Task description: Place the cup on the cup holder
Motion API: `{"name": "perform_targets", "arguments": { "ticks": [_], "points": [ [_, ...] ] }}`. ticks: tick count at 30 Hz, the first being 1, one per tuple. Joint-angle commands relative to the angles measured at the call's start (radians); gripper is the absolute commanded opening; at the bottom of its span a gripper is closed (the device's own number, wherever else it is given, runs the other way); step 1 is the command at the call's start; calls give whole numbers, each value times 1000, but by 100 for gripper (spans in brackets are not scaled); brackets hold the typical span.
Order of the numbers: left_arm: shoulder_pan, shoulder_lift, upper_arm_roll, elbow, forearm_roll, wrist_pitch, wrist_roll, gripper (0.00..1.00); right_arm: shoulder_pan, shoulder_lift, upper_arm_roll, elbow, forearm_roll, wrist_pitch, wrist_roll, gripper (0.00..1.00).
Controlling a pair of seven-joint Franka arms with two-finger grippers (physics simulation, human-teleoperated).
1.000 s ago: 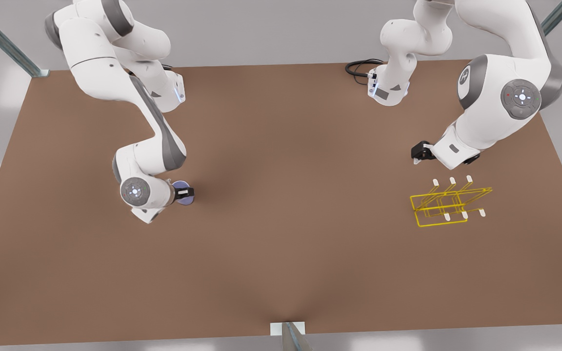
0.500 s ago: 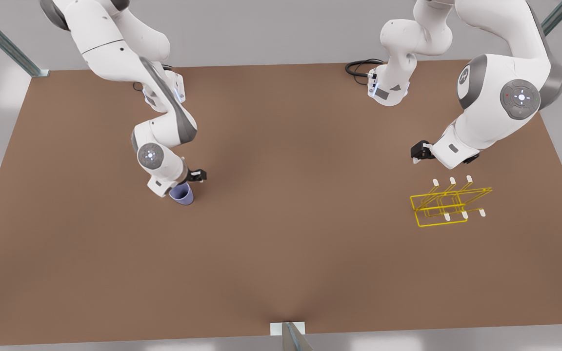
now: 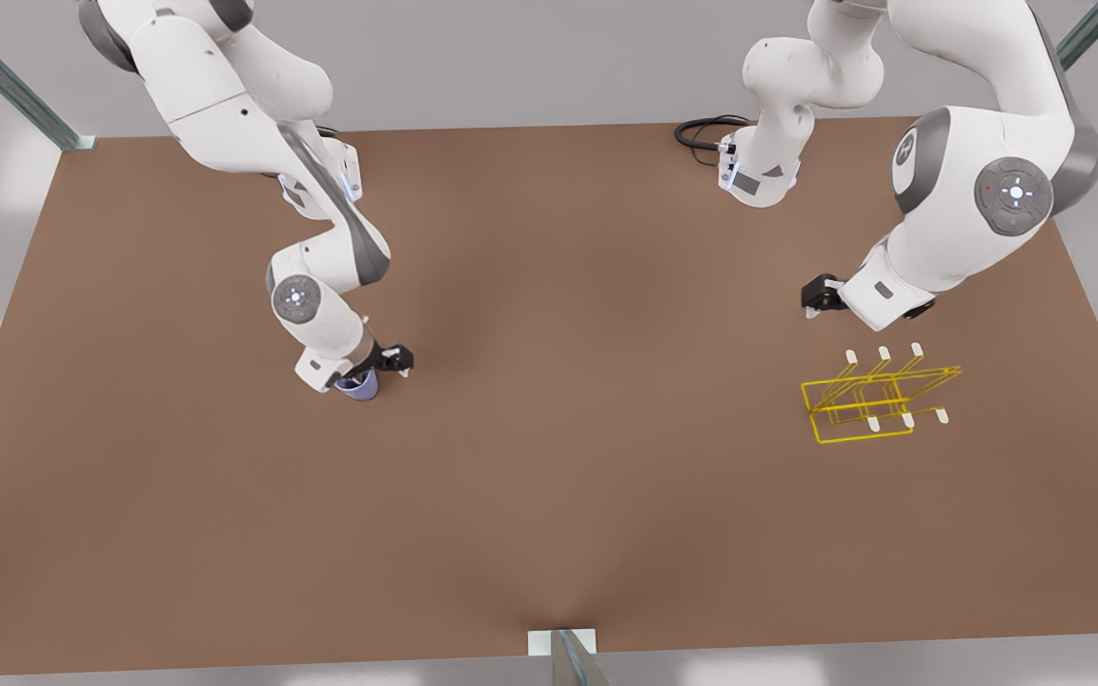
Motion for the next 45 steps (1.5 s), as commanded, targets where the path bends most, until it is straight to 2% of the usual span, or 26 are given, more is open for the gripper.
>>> {"name": "perform_targets", "arguments": {
  "ticks": [1,11,20,26,34,35,36,37,41,43,45],
  "points": [
    [-2,-1,0,0,1,-2,-1,100,1,9,0,0,1,30,4,100],
    [-9,-3,2,0,1,-19,-1,100,-15,15,0,-4,-15,27,2,100],
    [-9,-3,0,0,1,-19,-3,100,-47,-47,9,-115,-16,27,-2,100],
    [-11,-3,0,0,1,-19,-1,100,-45,-39,8,-113,-36,27,1,100],
    [-11,-3,0,0,1,-20,-1,100,-44,68,2,-89,-87,33,25,100],
    [-13,-3,0,0,1,-20,-1,100,-42,68,0,-89,-88,33,27,89],
    [-13,-3,0,0,1,-20,-1,100,-44,68,0,-87,-88,33,25,61],
    [-13,-3,0,0,1,-25,-1,100,-44,68,0,-79,-88,27,24,42],
    [-13,-4,0,0,1,-30,-3,100,-44,67,0,-75,-87,24,25,41],
    [-13,-3,0,0,1,-30,-3,100,-47,67,0,-75,-87,24,25,21],
    [-13,-4,0,0,1,-30,-3,100,-51,65,0,-75,-105,15,22,21]
  ]
}}
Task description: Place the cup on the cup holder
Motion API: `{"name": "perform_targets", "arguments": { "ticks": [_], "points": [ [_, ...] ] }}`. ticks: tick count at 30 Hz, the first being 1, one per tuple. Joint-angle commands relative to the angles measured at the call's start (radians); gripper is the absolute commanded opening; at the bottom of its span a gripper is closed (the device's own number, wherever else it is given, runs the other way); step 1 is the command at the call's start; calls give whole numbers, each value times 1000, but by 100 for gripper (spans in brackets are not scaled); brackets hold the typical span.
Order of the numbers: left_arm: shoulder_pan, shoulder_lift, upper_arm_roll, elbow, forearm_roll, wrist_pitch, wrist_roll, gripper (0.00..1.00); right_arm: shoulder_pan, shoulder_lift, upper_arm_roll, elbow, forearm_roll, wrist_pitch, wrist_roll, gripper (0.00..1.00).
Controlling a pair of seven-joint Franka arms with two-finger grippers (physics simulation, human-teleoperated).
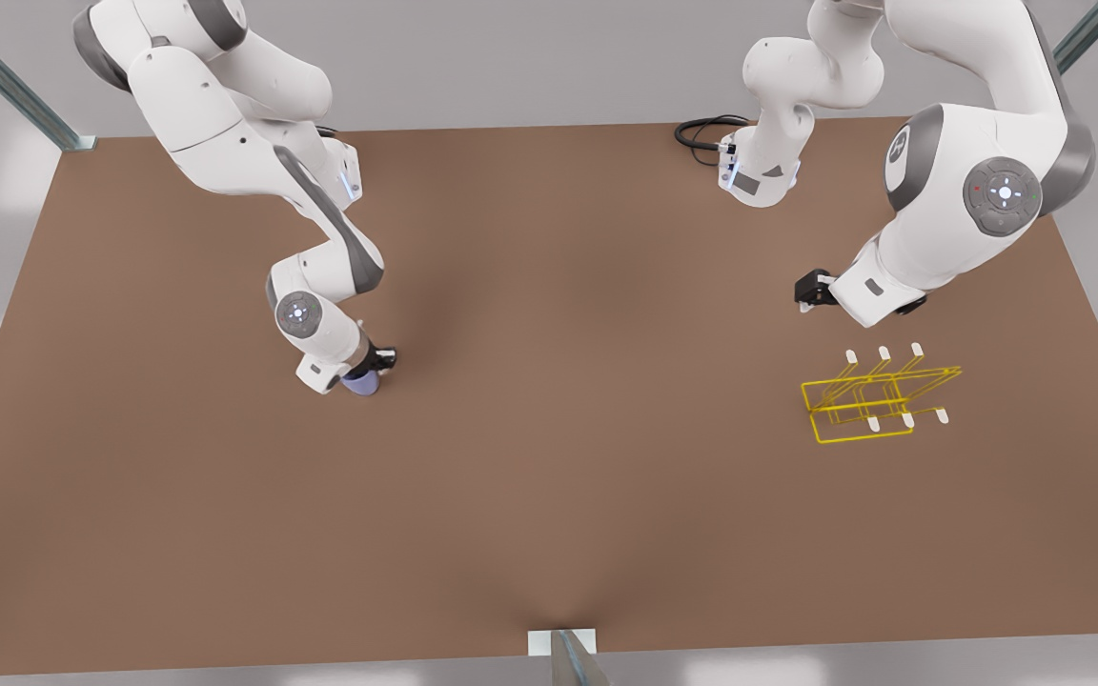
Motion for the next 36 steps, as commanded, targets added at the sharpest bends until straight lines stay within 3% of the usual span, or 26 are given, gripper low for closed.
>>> {"name": "perform_targets", "arguments": {
  "ticks": [1,6,8,11,13,19,23,26,36],
  "points": [
    [0,-2,0,0,1,-3,-1,100,-2,-1,0,10,-40,-31,52,21],
    [-12,0,-1,0,1,-3,-3,100,-5,-4,8,147,-29,-198,48,21],
    [-12,0,-1,0,1,-3,-4,100,-2,-3,21,226,55,-267,34,21],
    [-12,0,-1,0,1,-3,-3,100,21,26,60,477,213,-490,-7,21],
    [-14,0,-1,0,2,-9,-3,100,26,51,61,510,355,-511,-66,21],
    [-37,1,0,0,25,-13,-4,100,213,387,49,972,583,-731,-280,21],
    [-37,3,0,0,25,-12,-4,100,423,686,46,1339,720,-743,-373,21],
    [-37,3,0,0,25,-10,-4,100,536,826,47,1494,821,-697,-428,21],
    [-37,5,0,0,25,-9,-4,100,607,994,46,1503,911,-543,-816,21]
  ]
}}
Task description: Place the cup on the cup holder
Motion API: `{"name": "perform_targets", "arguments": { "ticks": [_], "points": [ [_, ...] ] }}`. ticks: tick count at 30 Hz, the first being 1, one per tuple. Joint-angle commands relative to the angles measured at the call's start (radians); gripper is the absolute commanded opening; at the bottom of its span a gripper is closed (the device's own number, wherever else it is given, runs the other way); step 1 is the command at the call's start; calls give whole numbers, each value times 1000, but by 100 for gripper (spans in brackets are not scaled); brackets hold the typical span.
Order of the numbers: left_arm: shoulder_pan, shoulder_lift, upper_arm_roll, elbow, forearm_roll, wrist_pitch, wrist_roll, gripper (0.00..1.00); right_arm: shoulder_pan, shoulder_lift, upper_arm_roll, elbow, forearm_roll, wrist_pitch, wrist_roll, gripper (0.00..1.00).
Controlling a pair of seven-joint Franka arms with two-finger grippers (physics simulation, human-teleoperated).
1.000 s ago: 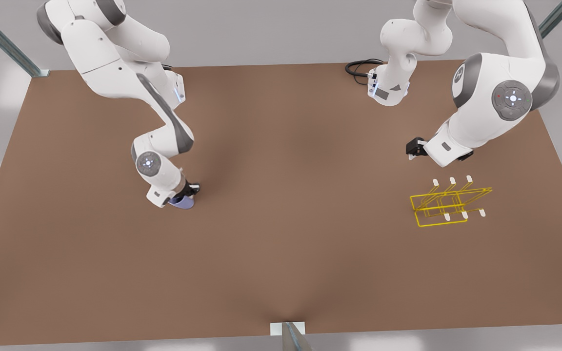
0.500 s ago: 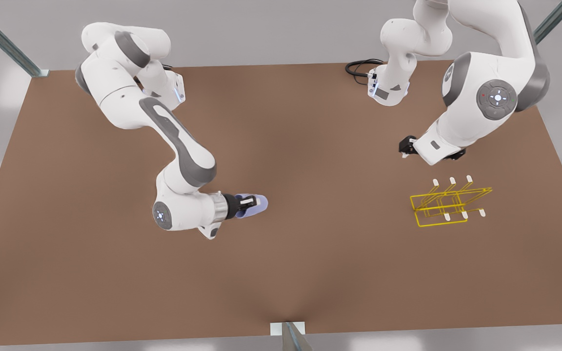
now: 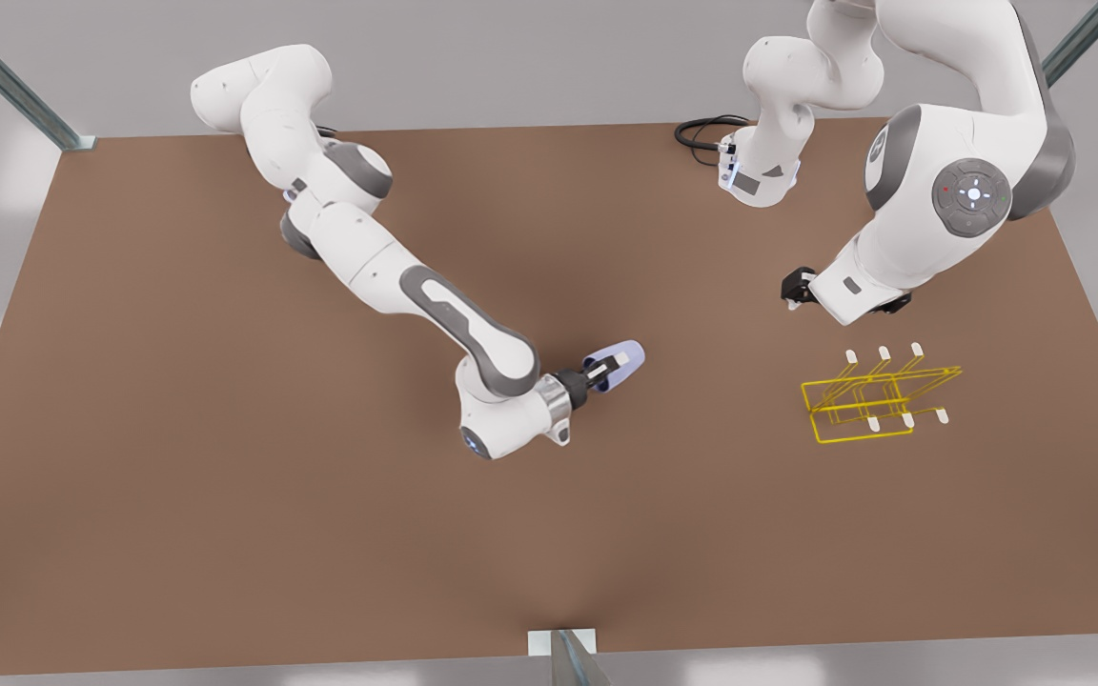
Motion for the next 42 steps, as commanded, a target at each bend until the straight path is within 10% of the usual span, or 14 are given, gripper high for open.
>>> {"name": "perform_targets", "arguments": {
  "ticks": [1,3,4,7,25,31,33,39,42],
  "points": [
    [0,-1,0,0,1,2,-1,100,4,8,1,1,11,60,-425,21],
    [1,2,0,0,1,2,-1,100,11,15,-10,1,11,64,-454,21],
    [0,2,0,0,1,2,-1,100,11,15,-17,1,11,64,-471,64],
    [0,2,0,0,2,3,-1,100,9,15,-17,1,11,70,-493,100],
    [-6,8,-1,0,-4,17,-2,100,-196,-62,-36,-67,1,-183,-499,100],
    [-322,321,-3,88,-15,342,146,100,-448,-691,-42,-119,-1051,-589,85,100],
    [-339,398,-4,88,-105,467,218,100,-438,-1161,-307,-768,-946,-280,135,100],
    [-382,424,-6,-21,36,519,623,100,-440,-1065,-349,-610,-937,-413,291,100],
    [-390,390,-23,-197,45,847,639,99,-445,-1067,-349,-611,-964,-462,300,100]
  ]
}}
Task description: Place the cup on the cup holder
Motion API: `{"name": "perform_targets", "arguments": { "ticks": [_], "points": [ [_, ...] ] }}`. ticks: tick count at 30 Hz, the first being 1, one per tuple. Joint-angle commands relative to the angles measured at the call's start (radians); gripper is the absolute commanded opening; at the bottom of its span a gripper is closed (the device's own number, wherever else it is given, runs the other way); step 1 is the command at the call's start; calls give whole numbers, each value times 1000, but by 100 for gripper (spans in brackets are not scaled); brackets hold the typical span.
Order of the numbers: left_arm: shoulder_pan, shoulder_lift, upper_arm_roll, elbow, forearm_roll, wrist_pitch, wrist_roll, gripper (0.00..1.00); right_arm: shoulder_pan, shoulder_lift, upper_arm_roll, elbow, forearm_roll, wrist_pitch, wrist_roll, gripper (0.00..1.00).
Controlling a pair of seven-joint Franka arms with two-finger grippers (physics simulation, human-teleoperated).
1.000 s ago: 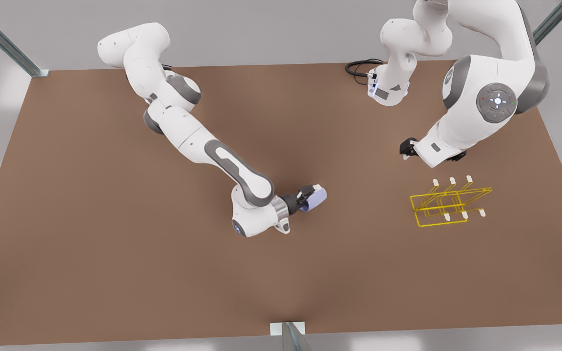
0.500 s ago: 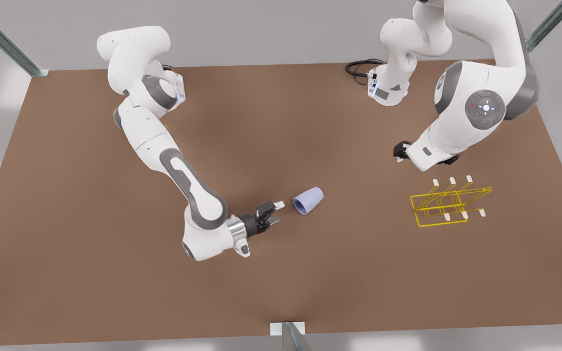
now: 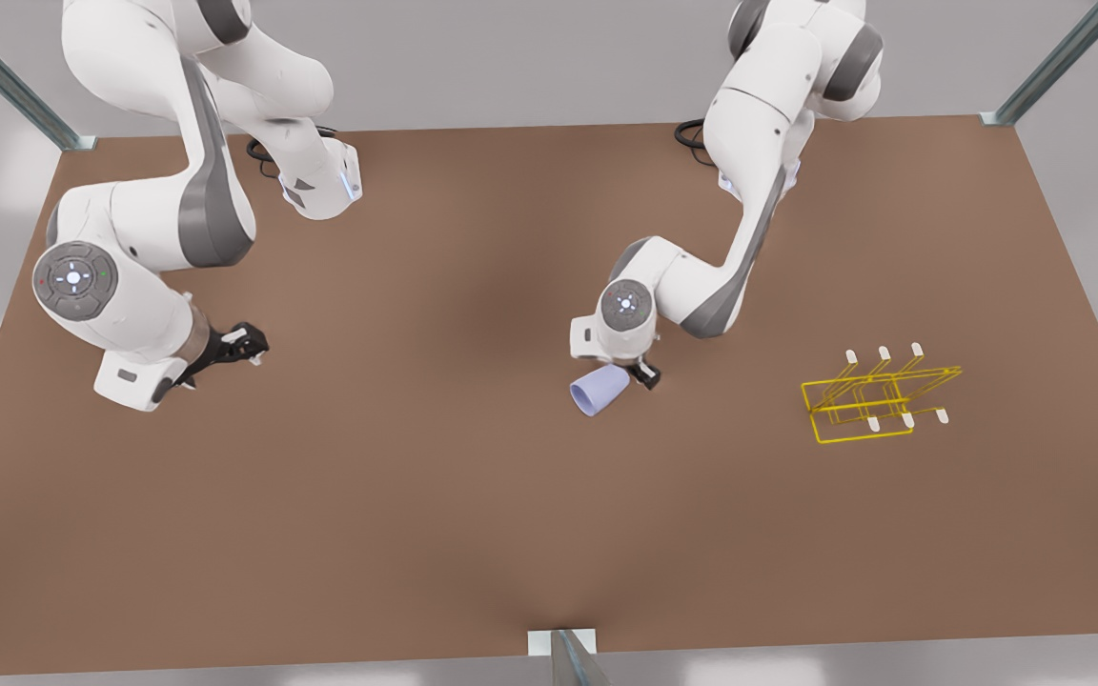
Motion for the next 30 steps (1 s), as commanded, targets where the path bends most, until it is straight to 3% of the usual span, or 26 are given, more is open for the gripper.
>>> {"name": "perform_targets", "arguments": {
  "ticks": [1,8,30],
  "points": [
    [-1,-3,-3,-45,28,300,394,99,-25,7,-1,5,-30,-65,337,100],
    [16,55,-47,-77,-43,484,411,98,-69,7,0,7,-27,-65,332,100],
    [26,70,-33,-137,-41,414,342,100,-72,10,0,21,-28,-63,334,100]
  ]
}}
